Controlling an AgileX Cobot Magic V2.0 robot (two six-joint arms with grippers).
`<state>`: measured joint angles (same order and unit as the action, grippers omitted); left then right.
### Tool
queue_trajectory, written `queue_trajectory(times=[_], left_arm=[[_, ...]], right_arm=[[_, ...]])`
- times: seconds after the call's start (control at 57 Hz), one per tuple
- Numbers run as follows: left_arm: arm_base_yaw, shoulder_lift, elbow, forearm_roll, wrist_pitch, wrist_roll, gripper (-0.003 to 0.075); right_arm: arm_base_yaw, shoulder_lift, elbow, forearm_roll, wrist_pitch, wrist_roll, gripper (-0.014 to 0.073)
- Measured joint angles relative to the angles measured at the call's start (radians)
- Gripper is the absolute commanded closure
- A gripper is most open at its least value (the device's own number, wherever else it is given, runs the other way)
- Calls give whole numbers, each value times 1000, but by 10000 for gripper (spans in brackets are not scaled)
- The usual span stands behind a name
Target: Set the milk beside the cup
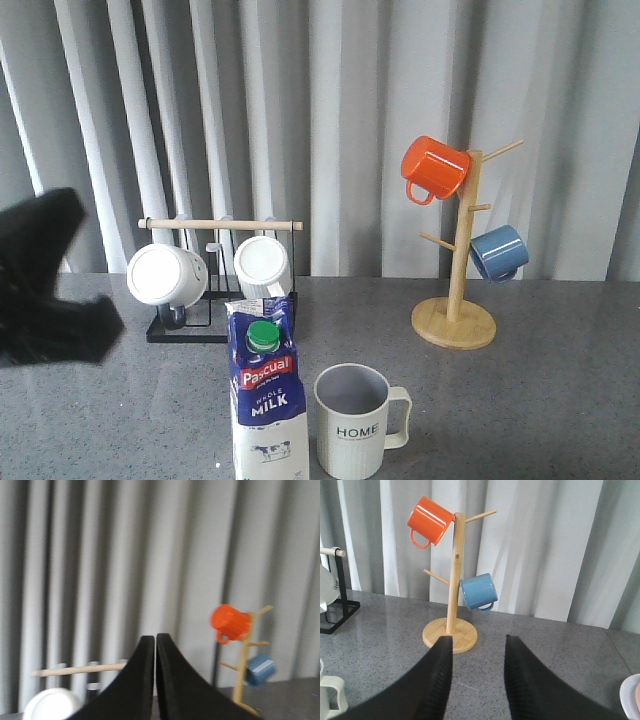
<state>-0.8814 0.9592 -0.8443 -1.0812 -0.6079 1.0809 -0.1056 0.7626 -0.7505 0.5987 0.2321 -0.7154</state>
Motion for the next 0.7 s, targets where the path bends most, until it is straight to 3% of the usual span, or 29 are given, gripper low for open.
queue_trajectory(times=[0.175,0.439,0.579,0.702], left_arm=[[49,3,141,250,71,-376,728],[188,-126,418,636,98,-807,728],[266,-250,537,807,148,-953,727],[337,-414,607,931,278,-1052,727]], right_arm=[[0,0,0,0,0,0,328],[0,0,0,0,0,0,328],[0,0,0,0,0,0,328],[0,0,0,0,0,0,328]])
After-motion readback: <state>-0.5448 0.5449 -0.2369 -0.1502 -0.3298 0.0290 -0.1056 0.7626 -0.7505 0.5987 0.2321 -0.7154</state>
